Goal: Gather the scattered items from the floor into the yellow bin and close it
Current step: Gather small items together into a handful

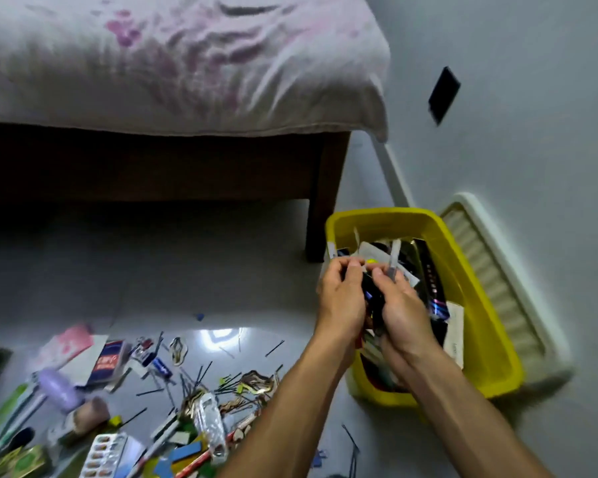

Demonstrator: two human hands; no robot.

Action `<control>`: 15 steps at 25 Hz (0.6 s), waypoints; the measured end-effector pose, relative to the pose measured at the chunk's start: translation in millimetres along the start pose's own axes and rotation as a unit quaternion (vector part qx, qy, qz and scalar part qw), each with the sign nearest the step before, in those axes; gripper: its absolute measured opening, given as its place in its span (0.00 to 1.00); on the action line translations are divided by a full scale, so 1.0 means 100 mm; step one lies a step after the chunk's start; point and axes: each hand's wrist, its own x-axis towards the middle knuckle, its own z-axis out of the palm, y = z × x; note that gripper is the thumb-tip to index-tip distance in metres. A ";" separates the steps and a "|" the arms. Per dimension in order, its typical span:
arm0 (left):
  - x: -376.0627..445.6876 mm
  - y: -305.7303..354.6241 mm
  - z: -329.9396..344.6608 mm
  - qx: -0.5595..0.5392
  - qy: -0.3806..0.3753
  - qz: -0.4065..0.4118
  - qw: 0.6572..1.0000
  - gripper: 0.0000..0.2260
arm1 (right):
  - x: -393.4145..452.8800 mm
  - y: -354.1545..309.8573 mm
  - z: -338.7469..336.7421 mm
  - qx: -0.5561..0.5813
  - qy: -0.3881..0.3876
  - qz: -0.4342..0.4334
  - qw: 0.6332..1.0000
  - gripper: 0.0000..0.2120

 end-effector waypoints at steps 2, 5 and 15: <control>0.10 -0.10 0.27 -0.018 -0.033 -0.039 0.999 0.09 | 0.16 -0.09 -0.32 -0.014 0.038 0.007 0.999 0.07; 0.21 -0.28 0.27 0.011 -0.105 -0.070 0.992 0.12 | 0.35 -0.04 -0.68 -0.088 0.064 0.035 0.994 0.07; 0.27 -0.54 -0.22 0.319 -0.130 0.076 0.936 0.18 | 0.33 0.34 -0.65 -0.477 -0.085 -0.088 0.871 0.19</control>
